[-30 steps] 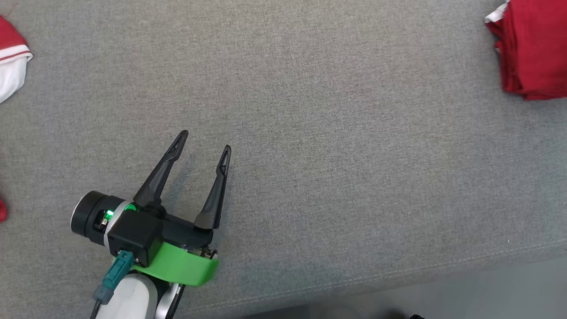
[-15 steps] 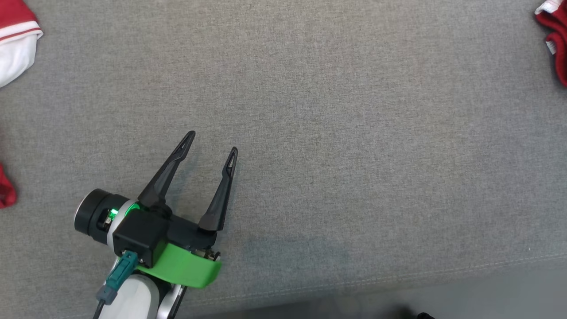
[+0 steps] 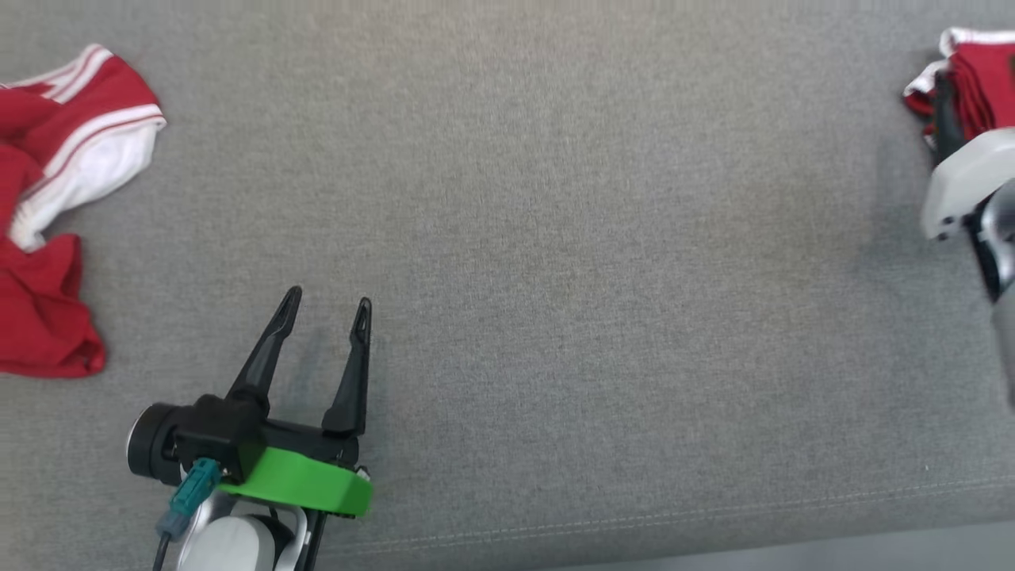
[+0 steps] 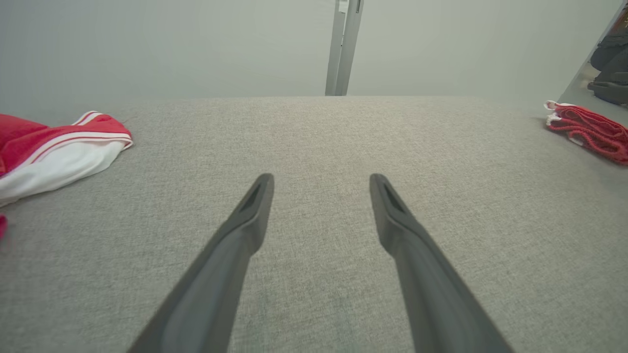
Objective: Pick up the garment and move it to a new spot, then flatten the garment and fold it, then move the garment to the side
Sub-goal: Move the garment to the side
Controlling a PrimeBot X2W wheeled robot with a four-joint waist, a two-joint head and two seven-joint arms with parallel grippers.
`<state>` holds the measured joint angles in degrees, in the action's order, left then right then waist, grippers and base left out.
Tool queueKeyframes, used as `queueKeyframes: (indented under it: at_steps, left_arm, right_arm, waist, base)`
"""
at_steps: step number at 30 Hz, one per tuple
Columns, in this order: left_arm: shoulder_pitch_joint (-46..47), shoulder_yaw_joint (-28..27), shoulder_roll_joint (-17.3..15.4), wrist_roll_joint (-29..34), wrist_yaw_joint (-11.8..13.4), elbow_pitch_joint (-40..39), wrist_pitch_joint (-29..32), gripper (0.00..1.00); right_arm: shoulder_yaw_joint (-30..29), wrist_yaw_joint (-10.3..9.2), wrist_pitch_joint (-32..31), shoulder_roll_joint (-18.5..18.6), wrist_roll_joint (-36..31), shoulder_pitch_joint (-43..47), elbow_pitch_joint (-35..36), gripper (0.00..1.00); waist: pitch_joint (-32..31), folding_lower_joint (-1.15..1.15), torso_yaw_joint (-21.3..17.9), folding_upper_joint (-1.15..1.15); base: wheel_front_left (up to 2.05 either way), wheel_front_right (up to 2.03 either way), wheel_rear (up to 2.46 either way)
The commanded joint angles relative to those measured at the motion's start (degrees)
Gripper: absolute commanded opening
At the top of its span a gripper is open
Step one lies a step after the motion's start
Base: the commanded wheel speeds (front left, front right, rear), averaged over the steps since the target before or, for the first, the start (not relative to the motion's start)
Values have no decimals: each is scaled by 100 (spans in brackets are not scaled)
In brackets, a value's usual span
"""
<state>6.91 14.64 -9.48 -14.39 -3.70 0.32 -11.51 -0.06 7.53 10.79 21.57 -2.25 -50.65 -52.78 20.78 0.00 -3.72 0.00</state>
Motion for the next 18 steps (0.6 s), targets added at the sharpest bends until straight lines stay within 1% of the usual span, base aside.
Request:
queueKeyframes:
  at_steps: [1, 2, 6, 9, 12, 17, 18]
  left_arm:
    - [-95, -27, 46, -94, -4, 121, -78, 100]
    - [-95, -27, 46, -94, -4, 121, -78, 100]
    - [-215, -190, 133, -305, 34, 390, -218, 100]
    - [-376, -373, 254, -580, 89, 636, -280, 100]
    - [-427, -602, 329, -802, 273, 924, -259, 100]
    - [-575, -883, 413, -1048, 603, 1171, -210, 100]
    - [-569, -863, 416, -1076, 569, 1187, -188, 100]
  right_arm:
    - [97, -9, 50, -64, 217, 237, 79, 100]
    - [97, -9, 50, -64, 217, 237, 79, 100]
    - [268, -9, 24, -347, 916, 628, 323, 100]
    - [357, -9, -5, -530, 1350, 973, 526, 100]
    - [419, -9, -64, -680, 1716, 1321, 768, 100]
    - [424, -9, -146, -925, 2140, 1937, 1154, 100]
    - [415, -9, -154, -993, 2190, 2054, 1242, 100]
  waist:
    - [-619, 0, 99, 0]
    - [-619, 0, 99, 0]
    - [-1073, 0, 147, 0]
    - [-1414, 0, 207, 0]
    - [-1708, 0, 293, 0]
    - [-2116, 0, 399, 0]
    - [-2160, 0, 416, 0]
  base:
    - [0, 0, 0]
    - [0, 0, 0]
    - [0, 0, 0]
    - [0, 0, 0]
    - [0, 0, 0]
    - [0, 0, 0]
    - [0, 0, 0]
